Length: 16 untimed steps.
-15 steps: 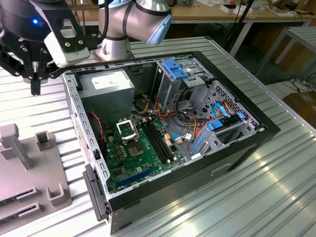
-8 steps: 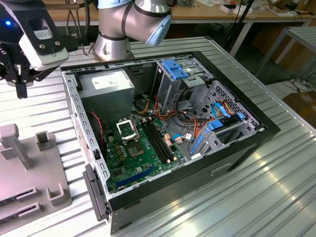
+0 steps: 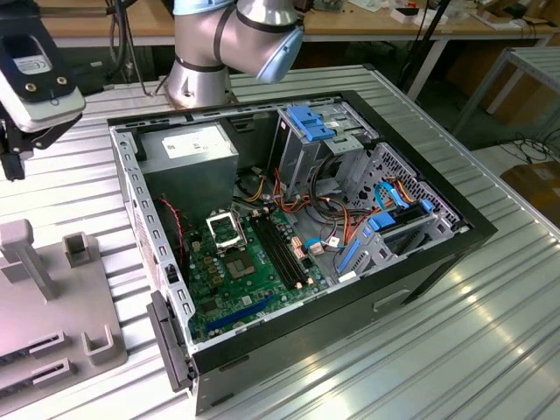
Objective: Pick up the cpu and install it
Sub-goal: 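Reach for the cpu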
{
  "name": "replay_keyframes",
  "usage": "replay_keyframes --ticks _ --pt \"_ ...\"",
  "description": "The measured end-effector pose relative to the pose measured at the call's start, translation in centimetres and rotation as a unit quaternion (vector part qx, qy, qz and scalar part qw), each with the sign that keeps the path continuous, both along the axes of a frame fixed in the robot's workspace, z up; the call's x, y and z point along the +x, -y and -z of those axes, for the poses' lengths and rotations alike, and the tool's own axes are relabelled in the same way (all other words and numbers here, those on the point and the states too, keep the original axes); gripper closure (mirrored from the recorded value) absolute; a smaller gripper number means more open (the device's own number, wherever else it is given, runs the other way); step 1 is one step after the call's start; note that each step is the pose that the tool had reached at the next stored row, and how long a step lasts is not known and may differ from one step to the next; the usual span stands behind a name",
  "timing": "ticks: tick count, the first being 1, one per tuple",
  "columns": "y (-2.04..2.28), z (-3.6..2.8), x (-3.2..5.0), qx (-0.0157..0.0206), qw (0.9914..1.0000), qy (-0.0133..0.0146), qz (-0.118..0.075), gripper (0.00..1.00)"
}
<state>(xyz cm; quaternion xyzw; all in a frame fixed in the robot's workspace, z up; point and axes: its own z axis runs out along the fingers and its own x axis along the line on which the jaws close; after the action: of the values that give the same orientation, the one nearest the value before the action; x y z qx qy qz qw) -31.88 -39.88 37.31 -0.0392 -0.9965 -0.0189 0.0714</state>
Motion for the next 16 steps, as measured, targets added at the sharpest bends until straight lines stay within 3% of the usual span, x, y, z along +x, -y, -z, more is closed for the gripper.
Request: replay_keyframes --ticks 6,16 --pt "0.00 0.21 -2.17 0.0000 0.99999 0.0047 0.000 0.89" --pt "0.00 0.56 -5.15 0.0000 0.99997 0.0083 0.000 0.89"
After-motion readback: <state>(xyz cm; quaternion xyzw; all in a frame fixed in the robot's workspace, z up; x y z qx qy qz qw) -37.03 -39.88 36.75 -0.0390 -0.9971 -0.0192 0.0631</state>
